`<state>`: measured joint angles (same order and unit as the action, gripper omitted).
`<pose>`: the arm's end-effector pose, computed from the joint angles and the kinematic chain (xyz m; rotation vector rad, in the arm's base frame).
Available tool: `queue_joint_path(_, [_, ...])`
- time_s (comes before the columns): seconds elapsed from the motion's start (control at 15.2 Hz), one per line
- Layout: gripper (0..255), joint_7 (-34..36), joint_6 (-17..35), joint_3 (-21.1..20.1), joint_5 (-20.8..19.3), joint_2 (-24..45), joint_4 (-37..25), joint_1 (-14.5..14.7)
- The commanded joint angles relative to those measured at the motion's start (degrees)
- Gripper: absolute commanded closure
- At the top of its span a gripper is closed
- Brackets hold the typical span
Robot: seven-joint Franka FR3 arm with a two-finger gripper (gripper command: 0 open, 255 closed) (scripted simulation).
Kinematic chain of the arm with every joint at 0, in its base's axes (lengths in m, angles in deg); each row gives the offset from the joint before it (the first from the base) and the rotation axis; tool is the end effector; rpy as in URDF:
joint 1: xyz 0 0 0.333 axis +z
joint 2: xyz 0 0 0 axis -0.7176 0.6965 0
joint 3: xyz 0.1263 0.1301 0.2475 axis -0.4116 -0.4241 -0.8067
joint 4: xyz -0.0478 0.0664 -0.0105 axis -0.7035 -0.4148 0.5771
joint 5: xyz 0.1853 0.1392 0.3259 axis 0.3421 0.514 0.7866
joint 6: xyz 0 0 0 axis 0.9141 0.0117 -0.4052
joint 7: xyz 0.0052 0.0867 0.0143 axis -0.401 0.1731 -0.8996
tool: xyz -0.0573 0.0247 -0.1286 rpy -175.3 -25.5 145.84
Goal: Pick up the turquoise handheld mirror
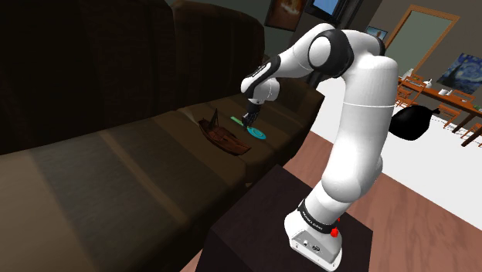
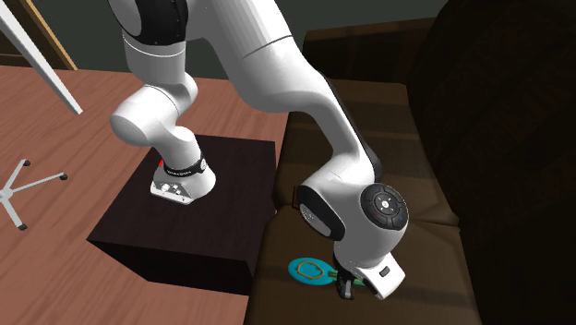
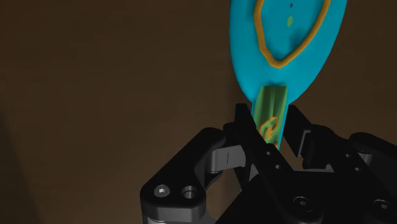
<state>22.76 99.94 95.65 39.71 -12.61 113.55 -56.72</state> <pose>0.5074 -0.2816 0.1784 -3.1290 0.0314 0.0300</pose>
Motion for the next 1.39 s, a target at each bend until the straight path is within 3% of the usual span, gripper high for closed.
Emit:
queue_joint_path(0.0, [255,-0.01,0.00,-0.17,0.06,0.21,0.08,0.08])
queue_joint_path(0.33, [255,-0.05,0.06,-0.18,0.08,0.22,0.13,0.08])
queue_joint_path(1.32, [255,2.94,-9.25,2.08,-4.37,-8.25,-1.21,1.75])
